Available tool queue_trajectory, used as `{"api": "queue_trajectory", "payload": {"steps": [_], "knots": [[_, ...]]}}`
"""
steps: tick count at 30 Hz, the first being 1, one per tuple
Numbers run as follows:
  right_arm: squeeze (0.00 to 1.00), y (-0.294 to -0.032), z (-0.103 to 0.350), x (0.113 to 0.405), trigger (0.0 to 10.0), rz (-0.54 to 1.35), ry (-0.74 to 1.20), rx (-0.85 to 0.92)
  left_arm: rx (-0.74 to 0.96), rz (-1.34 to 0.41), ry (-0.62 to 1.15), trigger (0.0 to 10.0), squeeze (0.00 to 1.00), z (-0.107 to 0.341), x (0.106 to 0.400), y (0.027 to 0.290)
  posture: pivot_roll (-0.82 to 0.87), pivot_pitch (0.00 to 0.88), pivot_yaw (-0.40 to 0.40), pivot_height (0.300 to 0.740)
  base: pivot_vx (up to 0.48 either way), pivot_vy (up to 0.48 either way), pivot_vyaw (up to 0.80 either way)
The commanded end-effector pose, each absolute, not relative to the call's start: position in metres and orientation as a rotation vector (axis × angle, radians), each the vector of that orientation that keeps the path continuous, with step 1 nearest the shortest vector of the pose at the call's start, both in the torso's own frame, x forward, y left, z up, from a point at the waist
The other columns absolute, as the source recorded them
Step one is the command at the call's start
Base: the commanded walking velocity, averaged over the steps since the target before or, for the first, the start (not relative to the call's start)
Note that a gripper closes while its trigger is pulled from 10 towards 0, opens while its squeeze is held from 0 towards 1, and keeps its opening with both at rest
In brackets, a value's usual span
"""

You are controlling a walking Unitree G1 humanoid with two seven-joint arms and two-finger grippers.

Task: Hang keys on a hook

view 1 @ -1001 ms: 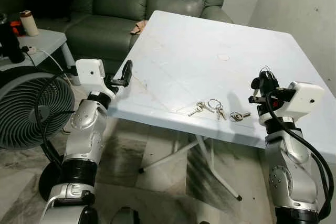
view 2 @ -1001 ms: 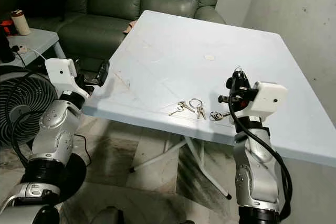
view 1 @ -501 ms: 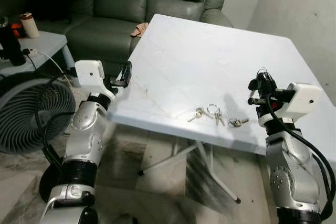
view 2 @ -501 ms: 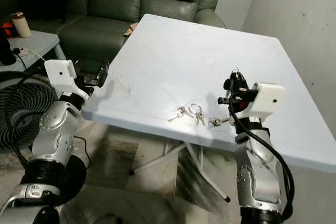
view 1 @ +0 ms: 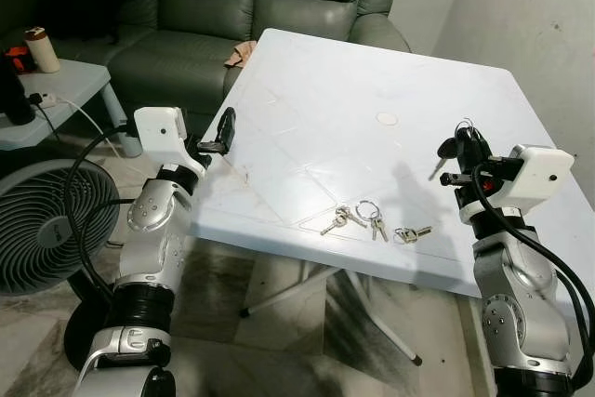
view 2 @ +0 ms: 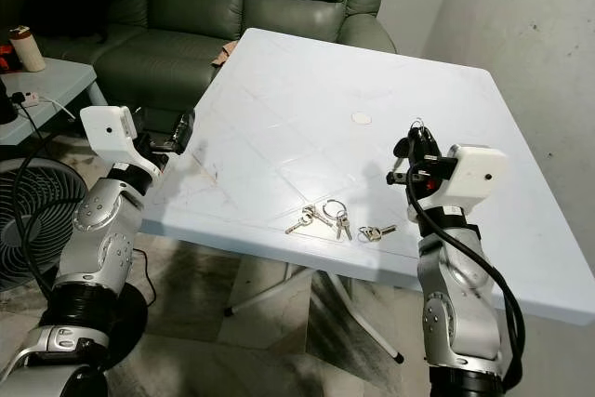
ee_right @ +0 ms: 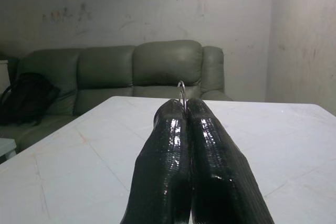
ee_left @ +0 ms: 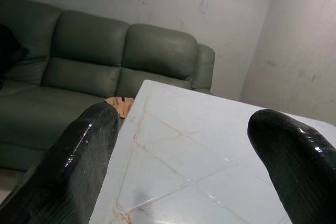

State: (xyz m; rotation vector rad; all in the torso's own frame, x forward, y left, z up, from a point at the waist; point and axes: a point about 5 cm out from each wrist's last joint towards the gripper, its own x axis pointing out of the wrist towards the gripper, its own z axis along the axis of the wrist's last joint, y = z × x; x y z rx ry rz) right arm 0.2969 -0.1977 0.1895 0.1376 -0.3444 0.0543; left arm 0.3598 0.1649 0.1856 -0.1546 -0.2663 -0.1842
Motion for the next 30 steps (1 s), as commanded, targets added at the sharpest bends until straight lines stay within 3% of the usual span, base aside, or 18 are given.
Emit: {"api": "queue_trajectory", "payload": {"steps": [1, 23, 30], "knots": [[0.0, -0.1985, 0.1984, 0.2959, 10.0, 0.065, -0.374, 0.124, -0.153, -0.182, -0.277, 10.0, 0.0, 0.1881, 0.3609, 0.1636, 0.02, 0.014, -0.076, 0.74, 0.0, 0.0, 0.0], [0.0, -0.1993, 0.1963, 0.2958, 10.0, 0.043, -0.356, 0.111, -0.141, -0.184, -0.263, 10.0, 0.0, 0.1855, 0.3621, 0.1633, 0.01, 0.014, -0.072, 0.74, 0.0, 0.0, 0.0], [0.0, -0.1987, 0.1961, 0.2975, 10.0, 0.056, -0.35, 0.129, -0.14, -0.181, -0.261, 10.0, 0.0, 0.1852, 0.3622, 0.163, 0.02, 0.008, -0.077, 0.74, 0.0, 0.0, -0.75]]}}
